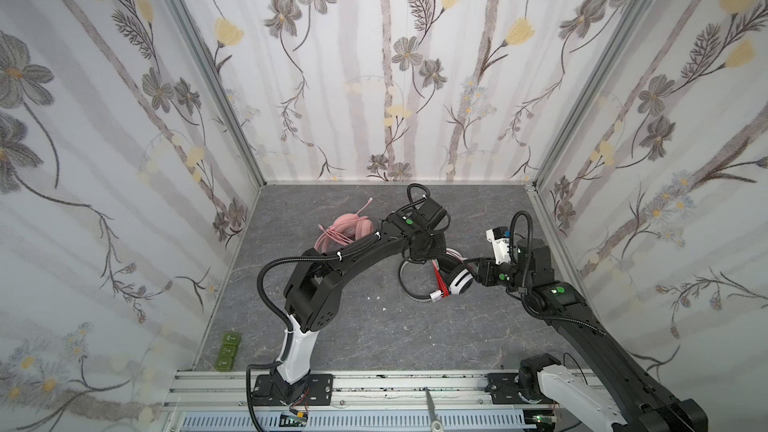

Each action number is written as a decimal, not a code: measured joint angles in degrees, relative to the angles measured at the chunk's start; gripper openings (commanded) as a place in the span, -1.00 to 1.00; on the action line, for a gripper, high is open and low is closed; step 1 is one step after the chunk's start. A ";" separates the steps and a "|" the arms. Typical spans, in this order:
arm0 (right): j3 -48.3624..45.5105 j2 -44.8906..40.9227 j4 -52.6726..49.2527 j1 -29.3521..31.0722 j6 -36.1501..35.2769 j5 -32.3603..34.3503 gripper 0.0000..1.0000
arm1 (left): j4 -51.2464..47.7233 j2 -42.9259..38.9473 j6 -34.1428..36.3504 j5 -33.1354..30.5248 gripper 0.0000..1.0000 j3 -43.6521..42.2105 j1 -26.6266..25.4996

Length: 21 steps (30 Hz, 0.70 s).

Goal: Wrap the headphones

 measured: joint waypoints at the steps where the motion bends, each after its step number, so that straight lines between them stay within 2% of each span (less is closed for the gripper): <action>1: -0.11 -0.04 -0.07 -0.02 0.02 0.00 -0.02 | -0.26 0.00 0.00 0.07 -1.00 -0.02 -0.04; 12: -0.28 0.98 0.26 -0.07 0.02 -0.22 0.01 | -6.16 2.14 1.49 -0.87 -1.00 1.31 -0.39; 16: -0.28 1.27 0.33 -0.07 0.02 -0.35 0.01 | -7.67 3.13 1.70 -2.01 -0.89 1.84 -0.39; 21: -0.57 1.25 0.37 -0.07 0.02 -0.39 0.01 | -8.17 4.70 1.73 -2.60 -0.86 3.45 -0.37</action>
